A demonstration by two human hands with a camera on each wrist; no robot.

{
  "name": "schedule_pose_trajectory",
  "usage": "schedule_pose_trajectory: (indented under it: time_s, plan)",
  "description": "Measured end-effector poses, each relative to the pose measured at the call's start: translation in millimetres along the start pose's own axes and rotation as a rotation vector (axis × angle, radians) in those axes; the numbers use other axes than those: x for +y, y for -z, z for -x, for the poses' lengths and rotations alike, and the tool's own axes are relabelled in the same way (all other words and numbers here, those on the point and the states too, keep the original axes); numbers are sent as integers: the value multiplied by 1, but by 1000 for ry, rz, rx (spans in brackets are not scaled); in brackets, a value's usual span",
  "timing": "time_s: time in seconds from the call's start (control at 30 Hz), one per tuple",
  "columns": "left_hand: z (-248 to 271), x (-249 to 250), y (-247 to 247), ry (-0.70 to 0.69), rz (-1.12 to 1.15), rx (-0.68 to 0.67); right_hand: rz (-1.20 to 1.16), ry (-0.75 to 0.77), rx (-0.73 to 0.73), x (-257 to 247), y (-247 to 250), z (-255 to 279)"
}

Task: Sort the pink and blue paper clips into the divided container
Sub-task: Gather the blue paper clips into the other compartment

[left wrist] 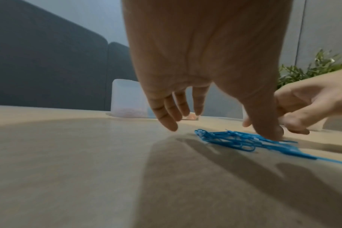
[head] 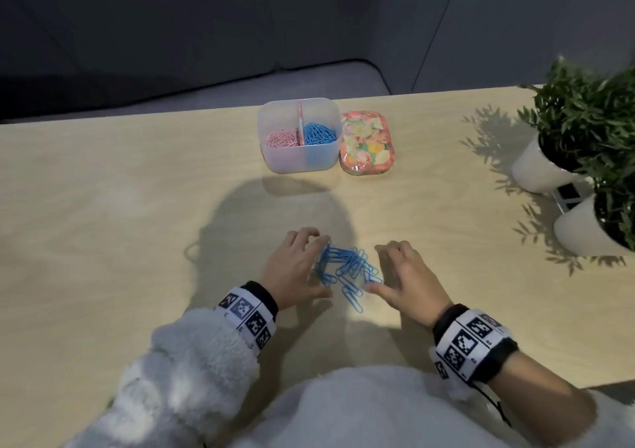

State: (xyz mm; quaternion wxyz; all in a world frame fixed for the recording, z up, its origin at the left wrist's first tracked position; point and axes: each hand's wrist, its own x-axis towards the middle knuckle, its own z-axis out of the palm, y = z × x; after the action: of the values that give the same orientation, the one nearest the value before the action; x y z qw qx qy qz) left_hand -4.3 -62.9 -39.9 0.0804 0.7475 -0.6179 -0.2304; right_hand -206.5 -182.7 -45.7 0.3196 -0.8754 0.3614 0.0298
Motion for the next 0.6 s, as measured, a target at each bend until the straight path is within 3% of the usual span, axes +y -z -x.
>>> schedule_pose_trajectory:
  time_s: [0.07,0.23,0.6]
  plan:
    - [-5,2,-2,-52,-113,-39,89,-51,-66,-6,3,3]
    - [-25,7,0,-97,-146,-125,309,33,-94,-31,-12,-9]
    - [-23,10,-1,-54,-96,-50,146,58,-86,-47,-15,-24]
